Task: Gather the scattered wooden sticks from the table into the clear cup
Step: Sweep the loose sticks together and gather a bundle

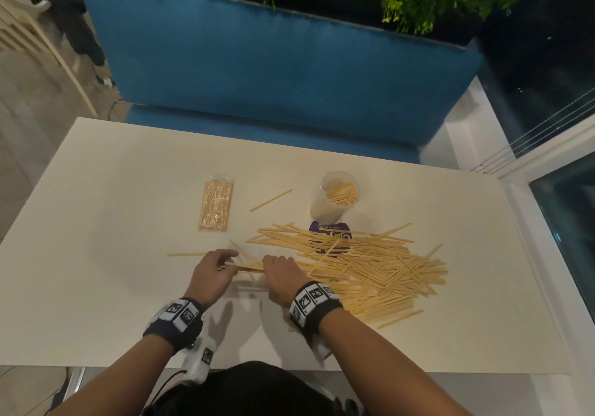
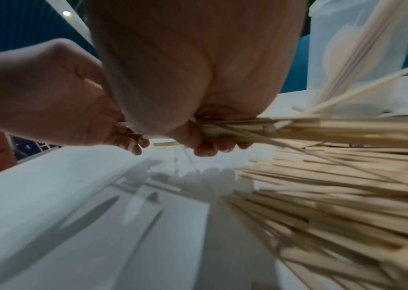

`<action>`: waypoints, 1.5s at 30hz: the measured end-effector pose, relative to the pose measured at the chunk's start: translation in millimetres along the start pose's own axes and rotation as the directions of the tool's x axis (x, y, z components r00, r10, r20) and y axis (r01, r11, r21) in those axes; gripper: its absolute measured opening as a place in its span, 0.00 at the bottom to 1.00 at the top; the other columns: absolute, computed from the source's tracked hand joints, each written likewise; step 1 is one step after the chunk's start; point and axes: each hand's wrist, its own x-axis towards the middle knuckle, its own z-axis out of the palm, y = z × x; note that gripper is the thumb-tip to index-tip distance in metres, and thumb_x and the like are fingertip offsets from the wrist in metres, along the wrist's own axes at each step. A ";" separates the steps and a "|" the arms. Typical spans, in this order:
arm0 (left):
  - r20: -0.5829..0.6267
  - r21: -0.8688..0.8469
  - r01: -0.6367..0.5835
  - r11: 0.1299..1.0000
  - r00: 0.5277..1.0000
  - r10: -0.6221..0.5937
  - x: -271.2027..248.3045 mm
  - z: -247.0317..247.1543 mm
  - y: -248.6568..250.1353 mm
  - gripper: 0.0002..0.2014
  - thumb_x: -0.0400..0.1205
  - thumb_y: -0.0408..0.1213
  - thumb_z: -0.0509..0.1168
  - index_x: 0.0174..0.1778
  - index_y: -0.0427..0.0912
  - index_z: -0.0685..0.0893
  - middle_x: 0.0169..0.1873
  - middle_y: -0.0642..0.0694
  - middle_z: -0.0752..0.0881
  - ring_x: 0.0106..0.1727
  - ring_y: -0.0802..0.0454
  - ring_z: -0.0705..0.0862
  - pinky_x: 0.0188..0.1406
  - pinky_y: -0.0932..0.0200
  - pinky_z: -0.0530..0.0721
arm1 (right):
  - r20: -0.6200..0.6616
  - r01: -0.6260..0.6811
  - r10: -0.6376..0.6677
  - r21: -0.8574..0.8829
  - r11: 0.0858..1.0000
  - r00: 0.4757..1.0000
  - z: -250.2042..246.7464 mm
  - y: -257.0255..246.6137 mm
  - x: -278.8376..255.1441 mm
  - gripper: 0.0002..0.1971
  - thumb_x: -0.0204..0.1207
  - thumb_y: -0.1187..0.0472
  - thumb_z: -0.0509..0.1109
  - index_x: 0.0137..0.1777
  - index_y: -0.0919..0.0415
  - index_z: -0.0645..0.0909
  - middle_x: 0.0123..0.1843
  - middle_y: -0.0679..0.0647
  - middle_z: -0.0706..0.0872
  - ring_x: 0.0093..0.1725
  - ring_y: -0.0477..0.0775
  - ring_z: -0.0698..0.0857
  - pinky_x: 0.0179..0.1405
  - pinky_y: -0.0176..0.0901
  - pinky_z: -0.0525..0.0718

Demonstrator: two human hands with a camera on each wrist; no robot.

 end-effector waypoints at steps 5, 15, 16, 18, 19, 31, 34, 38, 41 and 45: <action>-0.077 -0.132 0.149 0.980 0.984 -0.160 8.2 10.5 23.7 0.23 0.84 0.56 0.65 0.65 0.41 0.84 0.54 0.44 0.90 0.49 0.47 0.89 0.53 0.45 0.88 | -0.037 0.000 0.003 0.070 0.998 0.999 -15.4 -2.3 -1.5 0.12 0.77 0.68 0.62 0.59 0.65 0.72 0.48 0.62 0.81 0.41 0.62 0.74 0.44 0.54 0.72; 0.012 -0.635 0.388 0.669 0.870 -0.493 29.5 19.3 30.1 0.06 0.82 0.32 0.72 0.49 0.32 0.90 0.40 0.39 0.88 0.49 0.45 0.86 0.40 0.53 0.86 | -0.064 0.036 -0.031 0.076 0.996 0.998 -12.8 5.5 -10.7 0.05 0.83 0.66 0.62 0.57 0.63 0.72 0.41 0.56 0.76 0.36 0.61 0.75 0.36 0.52 0.69; 0.014 -0.653 0.377 0.657 0.873 -0.488 28.7 18.6 31.6 0.05 0.81 0.31 0.73 0.49 0.33 0.90 0.39 0.40 0.88 0.49 0.46 0.85 0.39 0.55 0.85 | -0.060 0.032 -0.027 0.085 0.996 0.998 -12.3 8.1 -11.8 0.05 0.84 0.66 0.62 0.57 0.63 0.72 0.42 0.57 0.77 0.37 0.61 0.76 0.37 0.52 0.69; -0.008 -0.678 0.346 0.649 0.879 -0.477 27.3 16.9 32.9 0.06 0.81 0.31 0.73 0.52 0.35 0.90 0.40 0.41 0.88 0.46 0.48 0.85 0.40 0.57 0.84 | -0.057 0.015 -0.009 0.095 0.995 0.998 -11.6 15.9 -12.9 0.06 0.85 0.64 0.62 0.59 0.64 0.71 0.45 0.60 0.82 0.39 0.62 0.78 0.38 0.53 0.71; -0.027 -0.696 0.321 0.642 0.882 -0.470 27.4 14.0 32.0 0.06 0.81 0.30 0.72 0.53 0.36 0.89 0.41 0.41 0.89 0.45 0.49 0.86 0.41 0.58 0.85 | -0.050 0.006 -0.001 0.100 0.995 0.999 -11.5 20.8 -13.9 0.08 0.86 0.63 0.62 0.61 0.64 0.71 0.48 0.61 0.83 0.41 0.63 0.80 0.39 0.54 0.73; -0.025 -0.702 0.281 0.654 0.908 -0.418 19.1 21.9 22.4 0.11 0.81 0.24 0.71 0.58 0.26 0.85 0.43 0.31 0.89 0.40 0.40 0.90 0.36 0.58 0.93 | 0.027 -0.257 0.271 0.425 0.868 0.962 -21.0 56.4 -5.1 0.14 0.91 0.53 0.57 0.66 0.63 0.71 0.55 0.61 0.85 0.52 0.64 0.85 0.53 0.61 0.85; 0.073 -0.674 0.317 0.668 0.928 -0.367 12.4 41.8 38.3 0.07 0.80 0.24 0.72 0.53 0.31 0.85 0.43 0.33 0.90 0.44 0.38 0.92 0.43 0.51 0.92 | 0.051 -0.208 0.205 0.416 0.885 0.977 -18.1 37.3 1.2 0.18 0.87 0.49 0.58 0.67 0.62 0.70 0.54 0.60 0.86 0.49 0.62 0.85 0.48 0.57 0.83; 0.126 -0.728 0.360 0.583 0.907 -0.403 15.7 45.8 39.6 0.07 0.81 0.19 0.67 0.55 0.27 0.83 0.43 0.29 0.90 0.47 0.37 0.91 0.45 0.53 0.94 | 0.018 -0.160 0.162 0.312 0.937 0.987 -13.5 27.7 2.4 0.20 0.81 0.45 0.65 0.63 0.59 0.71 0.52 0.59 0.85 0.49 0.62 0.85 0.45 0.55 0.83; 0.203 -0.722 0.402 0.563 0.901 -0.382 16.9 41.2 38.2 0.11 0.82 0.19 0.65 0.59 0.22 0.84 0.41 0.32 0.91 0.48 0.38 0.90 0.52 0.52 0.92 | 0.000 -0.154 0.162 0.297 0.942 0.987 -9.0 29.7 6.2 0.12 0.88 0.52 0.62 0.61 0.60 0.73 0.54 0.61 0.86 0.50 0.65 0.86 0.52 0.63 0.86; 0.195 -0.795 0.399 0.457 0.882 -0.430 16.8 30.9 39.5 0.22 0.81 0.24 0.57 0.72 0.30 0.76 0.50 0.35 0.84 0.46 0.38 0.85 0.52 0.50 0.85 | -0.010 -0.118 0.123 0.225 0.967 0.992 -8.3 35.9 8.8 0.14 0.91 0.50 0.61 0.61 0.62 0.73 0.54 0.63 0.87 0.50 0.66 0.86 0.47 0.61 0.84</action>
